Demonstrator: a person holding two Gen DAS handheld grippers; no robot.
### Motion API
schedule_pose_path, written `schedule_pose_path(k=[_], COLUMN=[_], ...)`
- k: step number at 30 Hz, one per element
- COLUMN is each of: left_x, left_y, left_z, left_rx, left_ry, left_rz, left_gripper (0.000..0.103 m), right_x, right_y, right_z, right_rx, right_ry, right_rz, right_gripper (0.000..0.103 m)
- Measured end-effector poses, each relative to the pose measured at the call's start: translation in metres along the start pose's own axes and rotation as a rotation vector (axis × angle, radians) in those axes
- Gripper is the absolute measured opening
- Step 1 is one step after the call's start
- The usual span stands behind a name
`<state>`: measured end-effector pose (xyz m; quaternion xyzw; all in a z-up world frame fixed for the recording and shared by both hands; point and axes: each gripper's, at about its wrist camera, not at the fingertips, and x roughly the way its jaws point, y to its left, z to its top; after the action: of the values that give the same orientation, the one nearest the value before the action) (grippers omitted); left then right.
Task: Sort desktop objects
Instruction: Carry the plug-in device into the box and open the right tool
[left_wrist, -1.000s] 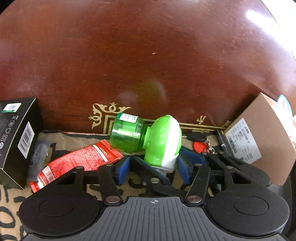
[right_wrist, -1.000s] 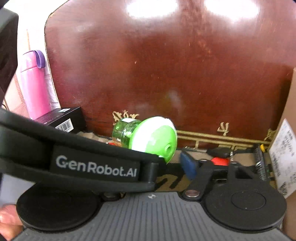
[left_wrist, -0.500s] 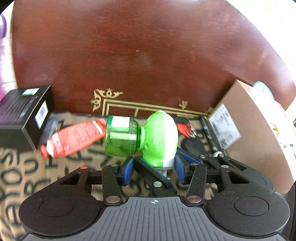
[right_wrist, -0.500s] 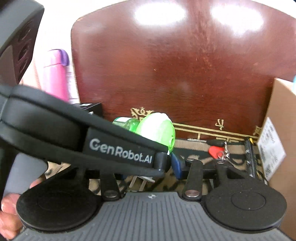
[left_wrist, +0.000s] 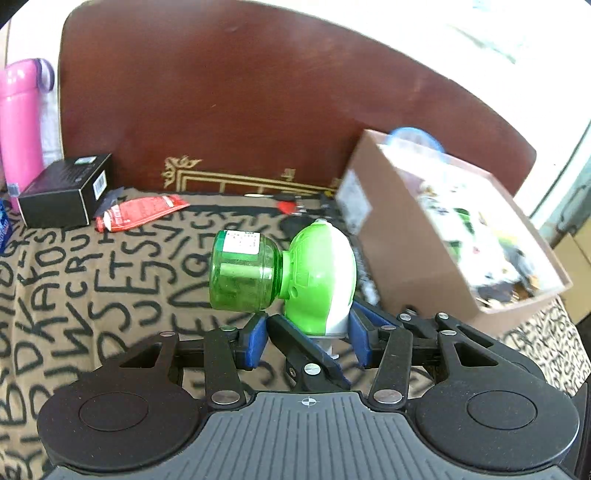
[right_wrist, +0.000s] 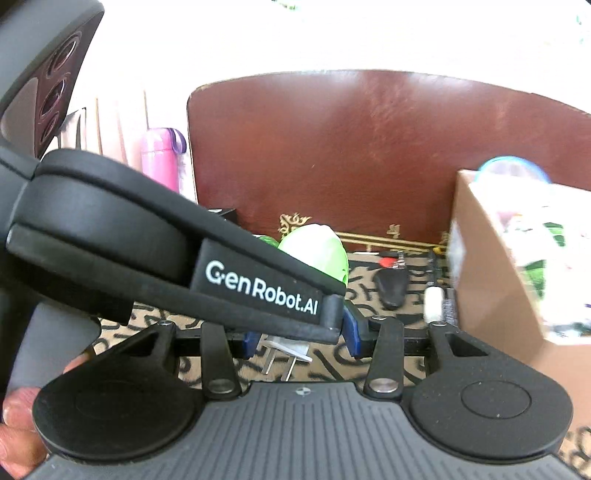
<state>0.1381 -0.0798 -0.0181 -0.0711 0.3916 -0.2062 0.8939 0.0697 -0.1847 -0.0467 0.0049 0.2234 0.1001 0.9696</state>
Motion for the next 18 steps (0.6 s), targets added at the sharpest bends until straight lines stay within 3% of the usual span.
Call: schedule_pose_path(k=[9, 18], left_x=[-0.032, -0.031], left_y=[-0.064, -0.145], left_z=[-0.022, -0.027], left_rx=[0.081, 0.211], left_ry=[-0.033, -0.042], left_rz=[-0.046, -0.127], left_gripper=[0.050, 0.050], right_x=[-0.067, -0.122], right_y=[-0.021, -0.070], right_z=[-0.009, -0.018], right_rx=[0.026, 0.083], right_ry=[-0.077, -0.151], right_rz=[-0.071, -0.192], right_gripper=[0.050, 0.050])
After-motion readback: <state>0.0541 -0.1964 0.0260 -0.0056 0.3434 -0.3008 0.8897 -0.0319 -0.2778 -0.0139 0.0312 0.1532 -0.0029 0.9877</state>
